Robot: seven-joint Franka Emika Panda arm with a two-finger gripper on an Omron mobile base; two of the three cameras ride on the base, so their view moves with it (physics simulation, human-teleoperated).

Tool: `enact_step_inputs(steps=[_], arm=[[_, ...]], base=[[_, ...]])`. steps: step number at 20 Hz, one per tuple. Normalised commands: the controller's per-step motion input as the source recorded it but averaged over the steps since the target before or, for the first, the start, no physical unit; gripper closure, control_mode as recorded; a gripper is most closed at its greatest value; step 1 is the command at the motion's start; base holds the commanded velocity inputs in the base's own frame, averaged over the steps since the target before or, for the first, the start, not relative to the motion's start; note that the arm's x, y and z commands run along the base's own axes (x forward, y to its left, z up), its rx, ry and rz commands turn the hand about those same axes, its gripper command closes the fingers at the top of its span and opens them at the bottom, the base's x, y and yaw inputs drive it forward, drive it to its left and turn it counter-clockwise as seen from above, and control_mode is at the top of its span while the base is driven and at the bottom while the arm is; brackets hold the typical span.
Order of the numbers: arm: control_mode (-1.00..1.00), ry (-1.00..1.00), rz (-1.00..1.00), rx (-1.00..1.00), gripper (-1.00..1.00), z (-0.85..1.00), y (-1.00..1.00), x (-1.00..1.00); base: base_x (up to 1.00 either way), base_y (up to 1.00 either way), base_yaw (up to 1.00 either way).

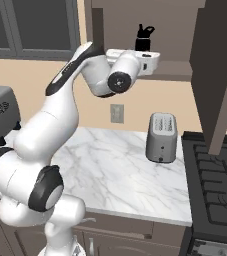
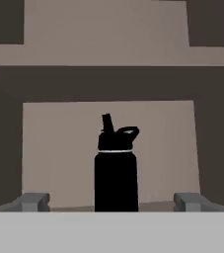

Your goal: Pick the water bottle from the counter and place it in the open cabinet.

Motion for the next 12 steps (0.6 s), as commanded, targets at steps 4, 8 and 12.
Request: enact_step_inputs(steps=[4, 8, 12], arm=[[-1.00, 0.00, 0.00, -0.11, -1.00, 0.14, 0.48, -0.99], [-1.00, 0.00, 0.00, -0.14, -1.00, 0.06, 0.57, -1.00], [-1.00, 0.00, 0.00, -0.15, -1.00, 0.01, 0.61, -1.00]], base=[[0.00, 0.00, 0.00], [0.00, 0.00, 0.00], [0.00, 0.00, 0.00]])
